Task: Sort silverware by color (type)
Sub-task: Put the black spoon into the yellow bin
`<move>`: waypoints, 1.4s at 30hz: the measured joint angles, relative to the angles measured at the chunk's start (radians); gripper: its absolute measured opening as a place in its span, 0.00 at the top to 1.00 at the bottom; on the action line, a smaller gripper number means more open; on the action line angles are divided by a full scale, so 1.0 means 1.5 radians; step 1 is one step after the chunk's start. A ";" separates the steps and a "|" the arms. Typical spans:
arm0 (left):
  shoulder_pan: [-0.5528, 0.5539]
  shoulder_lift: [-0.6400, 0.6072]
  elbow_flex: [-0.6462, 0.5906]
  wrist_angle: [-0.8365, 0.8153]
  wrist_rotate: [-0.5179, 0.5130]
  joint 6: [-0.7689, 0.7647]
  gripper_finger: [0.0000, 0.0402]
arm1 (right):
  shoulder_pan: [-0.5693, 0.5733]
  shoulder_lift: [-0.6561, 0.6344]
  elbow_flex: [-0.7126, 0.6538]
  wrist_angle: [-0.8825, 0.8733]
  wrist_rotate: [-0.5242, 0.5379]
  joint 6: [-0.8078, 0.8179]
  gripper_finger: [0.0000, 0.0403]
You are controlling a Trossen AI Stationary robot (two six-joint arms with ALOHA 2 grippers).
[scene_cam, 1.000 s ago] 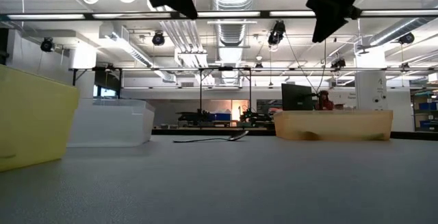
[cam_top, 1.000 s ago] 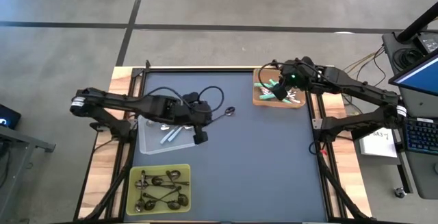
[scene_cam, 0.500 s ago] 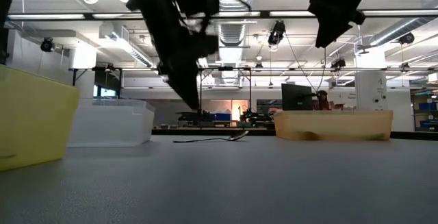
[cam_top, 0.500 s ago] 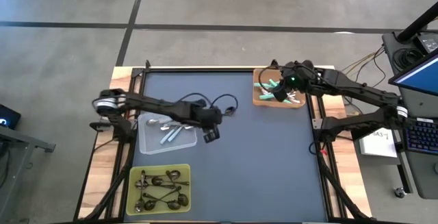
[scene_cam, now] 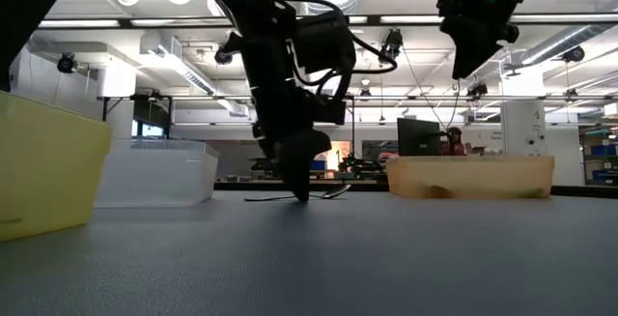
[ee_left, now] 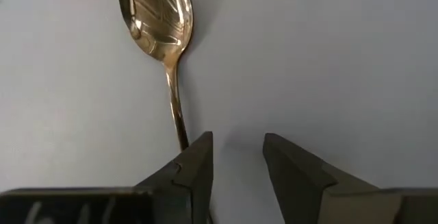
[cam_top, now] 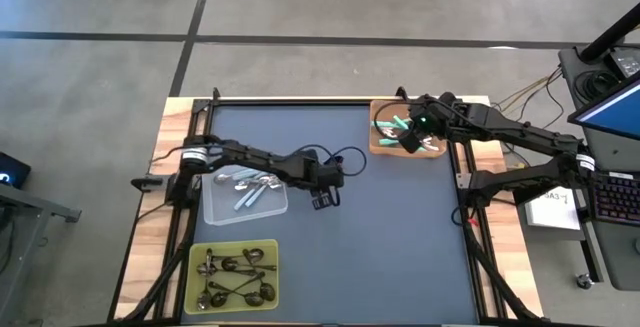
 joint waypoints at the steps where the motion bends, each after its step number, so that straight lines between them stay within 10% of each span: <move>1: 0.000 0.000 0.002 -0.002 -0.003 0.001 0.71 | 0.000 0.000 0.000 -0.003 0.000 0.000 0.67; 42: 0.121 -0.025 -0.014 0.036 0.104 0.033 0.70 | 0.000 0.000 0.000 -0.002 0.005 -0.001 0.67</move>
